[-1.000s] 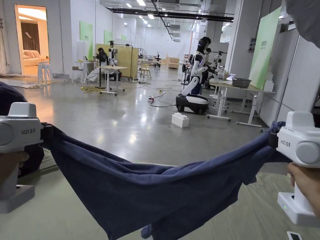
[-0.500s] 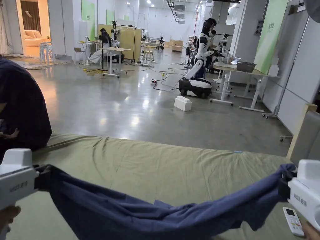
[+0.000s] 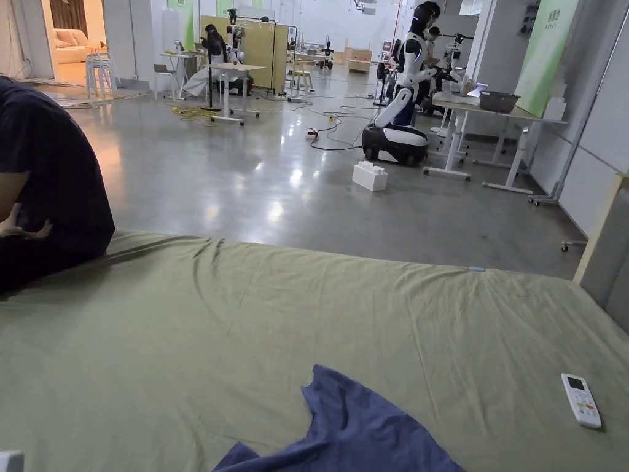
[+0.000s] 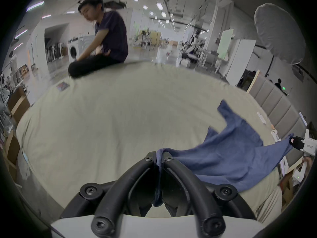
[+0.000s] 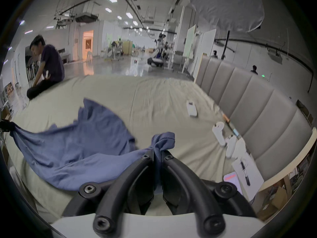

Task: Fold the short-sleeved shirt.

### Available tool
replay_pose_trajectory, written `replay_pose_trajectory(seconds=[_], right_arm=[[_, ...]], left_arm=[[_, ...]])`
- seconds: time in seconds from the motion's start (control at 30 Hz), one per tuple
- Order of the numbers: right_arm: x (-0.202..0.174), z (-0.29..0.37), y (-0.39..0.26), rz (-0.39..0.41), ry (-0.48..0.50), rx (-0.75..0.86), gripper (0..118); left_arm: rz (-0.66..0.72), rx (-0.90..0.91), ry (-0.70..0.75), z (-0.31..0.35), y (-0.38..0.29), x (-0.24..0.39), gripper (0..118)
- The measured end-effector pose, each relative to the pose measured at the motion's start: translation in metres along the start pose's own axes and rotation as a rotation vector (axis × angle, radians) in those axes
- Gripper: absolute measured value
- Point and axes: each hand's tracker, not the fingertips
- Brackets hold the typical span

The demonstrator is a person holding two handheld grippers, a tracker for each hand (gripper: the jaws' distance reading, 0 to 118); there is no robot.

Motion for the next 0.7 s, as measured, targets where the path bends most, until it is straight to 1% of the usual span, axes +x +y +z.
replay_pose_trajectory(seconds=[0.13, 0.23, 0.27, 0.3, 0.33, 0.37, 0.4, 0.43, 0.47, 0.5, 0.57, 0.63, 0.7], right_arm=[[-0.007, -0.021, -0.022, 0.005, -0.018, -0.041, 7], [-0.014, -0.031, -0.03, 0.016, -0.022, -0.062, 10], [-0.015, -0.03, -0.03, 0.023, -0.02, -0.066, 15], [-0.018, -0.031, -0.031, 0.033, -0.019, -0.069, 24], [-0.021, -0.032, -0.031, 0.045, -0.02, -0.07, 48], [-0.024, -0.031, -0.031, 0.05, -0.023, -0.068, 64], [-0.026, -0.028, -0.027, 0.053, -0.027, -0.063, 71], [-0.029, -0.026, -0.025, 0.056, -0.034, -0.056, 71], [-0.031, -0.024, -0.022, 0.054, -0.041, -0.044, 72], [-0.034, -0.02, -0.018, 0.053, -0.049, -0.017, 75], [-0.038, -0.012, -0.008, 0.061, -0.066, 0.038, 85], [-0.046, -0.003, 0.004, 0.062, -0.066, 0.109, 86], [-0.054, 0.006, 0.017, 0.047, -0.045, 0.171, 86]], left_arm=[[-0.009, -0.084, 0.066, -0.025, -0.023, -0.006, 6], [0.002, -0.104, 0.068, -0.035, -0.028, -0.007, 7], [0.002, -0.105, 0.069, -0.037, -0.028, -0.007, 10], [-0.003, -0.107, 0.075, -0.038, -0.027, -0.005, 16], [-0.014, -0.107, 0.085, -0.038, -0.026, -0.004, 27], [-0.027, -0.1, 0.1, -0.037, -0.024, -0.002, 36], [-0.051, -0.088, 0.129, -0.035, -0.021, 0.001, 46], [-0.073, -0.075, 0.156, -0.033, -0.017, 0.004, 59], [-0.085, -0.063, 0.163, -0.032, -0.015, 0.006, 62], [-0.102, -0.041, 0.175, -0.028, -0.01, 0.01, 62], [-0.13, 0.011, 0.189, -0.02, -0.001, 0.019, 62], [-0.161, 0.076, 0.203, -0.01, 0.01, 0.031, 63], [-0.175, 0.15, 0.175, 0.002, 0.019, 0.046, 62]])
